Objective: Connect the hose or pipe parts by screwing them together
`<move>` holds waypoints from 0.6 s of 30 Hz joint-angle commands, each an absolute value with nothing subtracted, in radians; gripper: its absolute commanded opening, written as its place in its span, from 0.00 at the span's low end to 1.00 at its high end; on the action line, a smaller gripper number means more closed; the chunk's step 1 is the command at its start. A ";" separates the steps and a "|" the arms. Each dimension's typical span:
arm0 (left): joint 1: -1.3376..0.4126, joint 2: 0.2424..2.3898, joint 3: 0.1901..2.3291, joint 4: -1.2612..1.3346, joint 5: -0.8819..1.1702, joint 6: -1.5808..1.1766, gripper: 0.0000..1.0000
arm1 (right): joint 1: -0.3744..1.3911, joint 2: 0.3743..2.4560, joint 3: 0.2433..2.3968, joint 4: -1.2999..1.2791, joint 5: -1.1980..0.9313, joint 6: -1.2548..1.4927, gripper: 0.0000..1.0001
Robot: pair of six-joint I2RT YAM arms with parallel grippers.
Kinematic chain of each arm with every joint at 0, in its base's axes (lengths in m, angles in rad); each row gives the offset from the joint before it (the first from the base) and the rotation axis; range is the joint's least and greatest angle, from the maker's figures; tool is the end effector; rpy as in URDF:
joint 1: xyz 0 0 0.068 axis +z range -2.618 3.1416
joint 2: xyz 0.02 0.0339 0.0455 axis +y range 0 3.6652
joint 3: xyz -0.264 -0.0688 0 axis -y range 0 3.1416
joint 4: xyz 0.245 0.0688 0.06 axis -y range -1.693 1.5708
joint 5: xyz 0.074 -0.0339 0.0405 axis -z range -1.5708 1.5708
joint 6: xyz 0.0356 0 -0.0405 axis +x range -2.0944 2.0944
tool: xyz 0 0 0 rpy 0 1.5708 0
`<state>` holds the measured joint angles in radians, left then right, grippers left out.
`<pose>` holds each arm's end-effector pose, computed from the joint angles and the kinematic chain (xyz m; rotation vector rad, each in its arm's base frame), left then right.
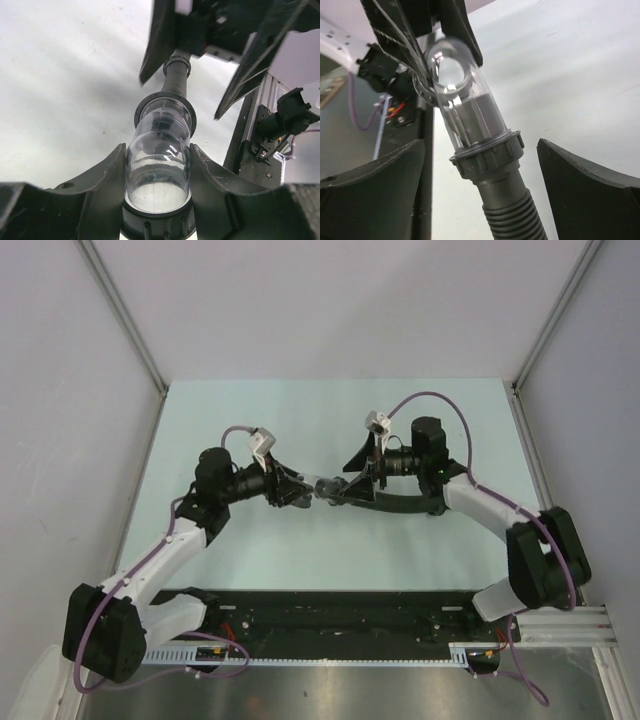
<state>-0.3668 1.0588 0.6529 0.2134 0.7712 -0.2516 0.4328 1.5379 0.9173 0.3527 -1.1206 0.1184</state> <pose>0.2125 -0.1082 0.2830 0.6851 1.7136 -1.1155 0.2878 0.1683 0.2600 -1.0824 1.5706 1.3958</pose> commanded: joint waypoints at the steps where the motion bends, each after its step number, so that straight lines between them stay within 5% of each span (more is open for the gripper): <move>1: -0.348 1.055 0.680 0.224 0.736 -0.377 0.01 | 0.445 1.369 0.969 0.109 -0.852 -0.141 1.00; 6: -0.316 1.045 0.699 0.200 0.678 -0.556 0.00 | 0.523 1.255 0.953 0.017 -0.576 -0.274 1.00; 18: -0.219 1.141 0.747 0.075 0.796 -1.103 0.00 | 0.929 1.095 0.667 0.370 -0.011 -0.753 1.00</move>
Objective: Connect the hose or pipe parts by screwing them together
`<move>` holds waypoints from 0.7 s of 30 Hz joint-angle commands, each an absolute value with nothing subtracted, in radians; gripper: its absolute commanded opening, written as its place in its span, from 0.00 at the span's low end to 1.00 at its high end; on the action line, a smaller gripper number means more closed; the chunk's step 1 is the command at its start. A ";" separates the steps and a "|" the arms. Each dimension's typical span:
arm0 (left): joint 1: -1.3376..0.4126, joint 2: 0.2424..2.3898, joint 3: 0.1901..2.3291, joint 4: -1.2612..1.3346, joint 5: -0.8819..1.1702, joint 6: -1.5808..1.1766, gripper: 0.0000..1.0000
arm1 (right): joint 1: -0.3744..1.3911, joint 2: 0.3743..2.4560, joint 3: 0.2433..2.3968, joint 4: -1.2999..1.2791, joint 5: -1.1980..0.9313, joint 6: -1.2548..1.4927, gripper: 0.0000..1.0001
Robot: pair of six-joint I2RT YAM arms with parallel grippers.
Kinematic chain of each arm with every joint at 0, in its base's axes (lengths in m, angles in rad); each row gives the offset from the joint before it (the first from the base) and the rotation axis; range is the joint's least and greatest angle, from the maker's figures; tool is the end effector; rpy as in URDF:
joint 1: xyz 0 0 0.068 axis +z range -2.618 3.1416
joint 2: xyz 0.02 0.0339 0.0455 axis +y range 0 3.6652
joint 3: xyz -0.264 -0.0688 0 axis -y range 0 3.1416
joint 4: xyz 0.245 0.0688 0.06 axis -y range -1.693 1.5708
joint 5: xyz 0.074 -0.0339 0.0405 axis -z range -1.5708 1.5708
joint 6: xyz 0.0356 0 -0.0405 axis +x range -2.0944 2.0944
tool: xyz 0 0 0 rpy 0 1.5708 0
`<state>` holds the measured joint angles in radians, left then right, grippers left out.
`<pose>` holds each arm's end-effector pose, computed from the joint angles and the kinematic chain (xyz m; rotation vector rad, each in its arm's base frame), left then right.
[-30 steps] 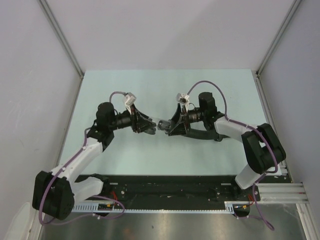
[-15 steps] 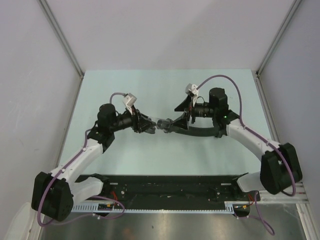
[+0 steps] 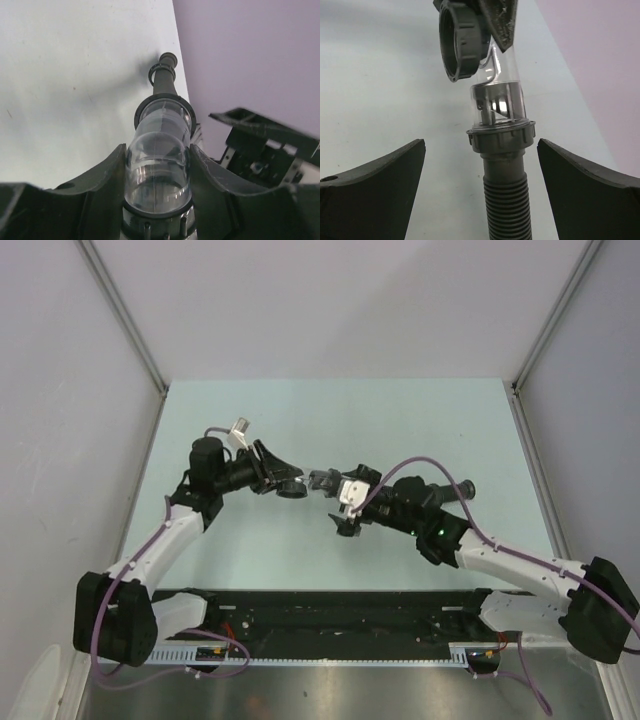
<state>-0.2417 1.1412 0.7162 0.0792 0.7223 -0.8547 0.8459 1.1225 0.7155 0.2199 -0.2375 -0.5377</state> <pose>0.2398 -0.0833 0.2730 -0.0985 2.0912 -1.3932 0.1668 0.2009 0.2893 -1.2596 1.2472 0.4323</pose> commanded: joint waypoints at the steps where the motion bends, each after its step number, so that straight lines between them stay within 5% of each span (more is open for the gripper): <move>1: -0.219 1.135 0.744 0.077 0.795 -1.117 0.00 | 0.942 1.115 0.666 0.385 0.050 -0.773 1.00; 11: -0.219 1.042 0.747 0.094 0.808 -1.270 0.00 | 1.002 1.267 0.666 0.558 0.156 -0.940 1.00; 19: -0.219 1.052 0.715 0.095 0.861 -1.272 0.00 | 1.005 1.279 0.666 0.595 0.054 -0.950 0.73; 21: -0.219 1.060 0.716 0.095 0.858 -1.243 0.00 | 1.003 1.279 0.679 0.566 0.019 -0.940 0.53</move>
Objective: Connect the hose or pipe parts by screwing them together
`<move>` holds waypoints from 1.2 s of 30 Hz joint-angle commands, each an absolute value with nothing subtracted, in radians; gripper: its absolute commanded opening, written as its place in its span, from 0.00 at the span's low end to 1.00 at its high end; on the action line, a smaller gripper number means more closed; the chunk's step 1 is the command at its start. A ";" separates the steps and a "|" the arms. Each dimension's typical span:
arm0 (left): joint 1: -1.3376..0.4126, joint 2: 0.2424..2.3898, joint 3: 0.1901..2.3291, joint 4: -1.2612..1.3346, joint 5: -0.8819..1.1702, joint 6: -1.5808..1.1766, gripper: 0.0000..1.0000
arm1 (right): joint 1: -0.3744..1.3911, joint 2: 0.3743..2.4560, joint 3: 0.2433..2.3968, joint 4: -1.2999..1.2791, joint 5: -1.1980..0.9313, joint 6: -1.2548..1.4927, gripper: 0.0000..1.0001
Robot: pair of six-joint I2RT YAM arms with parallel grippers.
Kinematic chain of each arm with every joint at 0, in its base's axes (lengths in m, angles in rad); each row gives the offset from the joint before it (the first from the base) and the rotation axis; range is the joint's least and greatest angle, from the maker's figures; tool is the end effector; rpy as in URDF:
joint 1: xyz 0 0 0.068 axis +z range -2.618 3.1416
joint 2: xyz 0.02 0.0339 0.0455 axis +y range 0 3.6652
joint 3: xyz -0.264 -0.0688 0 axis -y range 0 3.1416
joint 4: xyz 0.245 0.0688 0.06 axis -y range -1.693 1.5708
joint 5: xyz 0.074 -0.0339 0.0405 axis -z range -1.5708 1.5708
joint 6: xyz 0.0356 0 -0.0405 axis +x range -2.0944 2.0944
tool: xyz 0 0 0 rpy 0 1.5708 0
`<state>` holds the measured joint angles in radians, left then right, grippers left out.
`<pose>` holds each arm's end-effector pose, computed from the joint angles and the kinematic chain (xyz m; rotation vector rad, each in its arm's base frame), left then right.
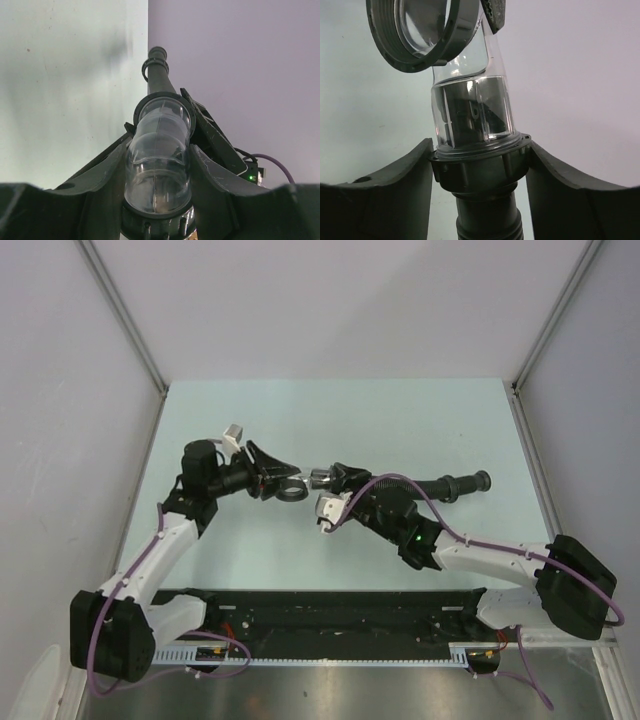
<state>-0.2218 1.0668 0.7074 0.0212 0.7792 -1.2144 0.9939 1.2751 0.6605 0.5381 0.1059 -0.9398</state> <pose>0.2254 -0.0765 0.2817 -0.4655 2.1492 -1.6370 0.1596 0.2384 0.2654 -1.3082 1.0007 -0.0459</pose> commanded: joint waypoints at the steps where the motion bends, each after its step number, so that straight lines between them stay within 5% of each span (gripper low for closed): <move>1: -0.221 1.074 0.719 0.095 0.857 -1.224 0.00 | 1.000 1.279 0.695 0.534 0.009 -0.933 0.48; 5: -0.225 1.121 0.779 0.095 0.897 -1.030 0.00 | 0.937 1.267 0.823 0.254 -0.270 -0.766 0.33; 11: -0.238 1.137 0.816 0.101 0.864 -0.702 0.01 | 0.704 1.321 0.956 0.057 -0.815 -0.490 0.26; 20: -0.333 1.026 0.758 0.176 0.778 -0.298 0.00 | 0.592 1.449 1.045 -0.061 -1.072 -0.342 0.17; 27: -0.399 0.930 0.681 0.213 0.747 -0.014 0.00 | 0.508 1.558 1.048 0.122 -1.295 -0.045 0.17; 30: -0.400 0.923 0.670 0.213 0.729 -0.008 0.00 | 0.492 1.569 1.048 0.132 -1.267 -0.006 0.24; 32: -0.399 0.928 0.664 0.213 0.707 -0.029 0.00 | 0.491 1.552 1.048 0.101 -1.185 -0.011 0.49; 33: -0.399 0.928 0.663 0.213 0.689 -0.047 0.00 | 0.489 1.546 1.048 0.085 -1.164 -0.035 0.53; 34: -0.397 0.933 0.658 0.213 0.671 -0.089 0.00 | 0.489 1.522 1.048 0.066 -1.149 -0.054 0.70; 36: -0.384 0.937 0.657 0.204 0.615 -0.142 0.00 | 0.489 1.491 1.048 0.009 -1.073 -0.106 0.85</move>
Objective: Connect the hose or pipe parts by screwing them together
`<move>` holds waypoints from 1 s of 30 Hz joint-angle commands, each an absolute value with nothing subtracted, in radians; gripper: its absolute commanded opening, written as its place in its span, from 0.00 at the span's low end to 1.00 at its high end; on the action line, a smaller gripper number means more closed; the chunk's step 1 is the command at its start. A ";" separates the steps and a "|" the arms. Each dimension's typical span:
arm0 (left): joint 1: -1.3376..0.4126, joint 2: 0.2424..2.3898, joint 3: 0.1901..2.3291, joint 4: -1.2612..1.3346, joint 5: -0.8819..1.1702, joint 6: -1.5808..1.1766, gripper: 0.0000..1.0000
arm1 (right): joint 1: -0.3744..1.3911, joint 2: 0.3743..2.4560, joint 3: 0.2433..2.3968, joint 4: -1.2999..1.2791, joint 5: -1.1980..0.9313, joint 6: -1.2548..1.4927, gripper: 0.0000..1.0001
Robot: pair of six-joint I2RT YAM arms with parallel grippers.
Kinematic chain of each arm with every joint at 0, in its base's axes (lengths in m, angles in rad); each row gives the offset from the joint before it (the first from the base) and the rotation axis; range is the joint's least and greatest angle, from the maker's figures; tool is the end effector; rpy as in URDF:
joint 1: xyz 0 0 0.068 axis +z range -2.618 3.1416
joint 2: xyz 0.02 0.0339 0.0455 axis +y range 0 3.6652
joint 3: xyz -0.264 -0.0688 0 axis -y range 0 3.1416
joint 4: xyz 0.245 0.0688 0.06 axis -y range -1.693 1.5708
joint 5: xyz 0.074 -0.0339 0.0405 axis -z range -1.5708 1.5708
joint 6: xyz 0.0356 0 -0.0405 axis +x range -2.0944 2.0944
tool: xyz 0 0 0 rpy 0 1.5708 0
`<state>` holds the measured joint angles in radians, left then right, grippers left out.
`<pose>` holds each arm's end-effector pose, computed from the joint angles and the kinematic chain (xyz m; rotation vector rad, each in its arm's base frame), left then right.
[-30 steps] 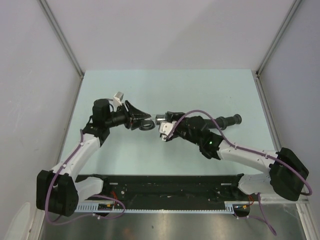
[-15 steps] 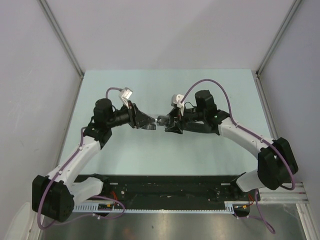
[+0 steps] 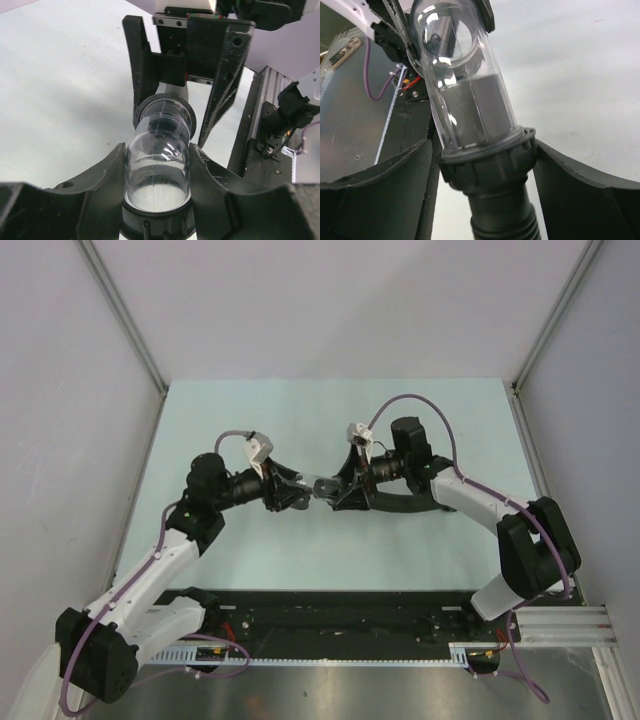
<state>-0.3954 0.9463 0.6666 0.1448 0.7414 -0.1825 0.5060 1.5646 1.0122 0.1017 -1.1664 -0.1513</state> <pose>0.1910 -0.1058 0.3042 0.7502 1.6198 -1.0505 0.2795 0.1923 0.2617 -1.3059 1.4862 1.3894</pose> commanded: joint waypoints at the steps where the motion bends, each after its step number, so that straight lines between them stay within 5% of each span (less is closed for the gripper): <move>1: -0.376 0.939 0.655 0.203 0.618 -0.197 0.00 | 0.489 1.464 1.048 -0.029 -1.005 -0.124 0.92; 2: -0.368 0.939 0.653 0.199 0.630 -0.221 0.00 | 0.489 1.450 1.046 -0.035 -0.973 -0.142 0.99; 14: -0.265 0.966 0.745 0.068 0.661 -0.620 0.01 | 0.645 1.174 0.811 0.262 -0.373 -0.418 1.00; 21: -0.170 1.080 0.749 0.058 0.856 -1.033 0.00 | 0.807 1.092 0.663 0.468 -0.237 -0.635 0.99; 30: -0.164 1.054 0.716 0.061 0.885 -1.143 0.00 | 0.927 1.158 0.663 0.437 -0.083 -0.801 1.00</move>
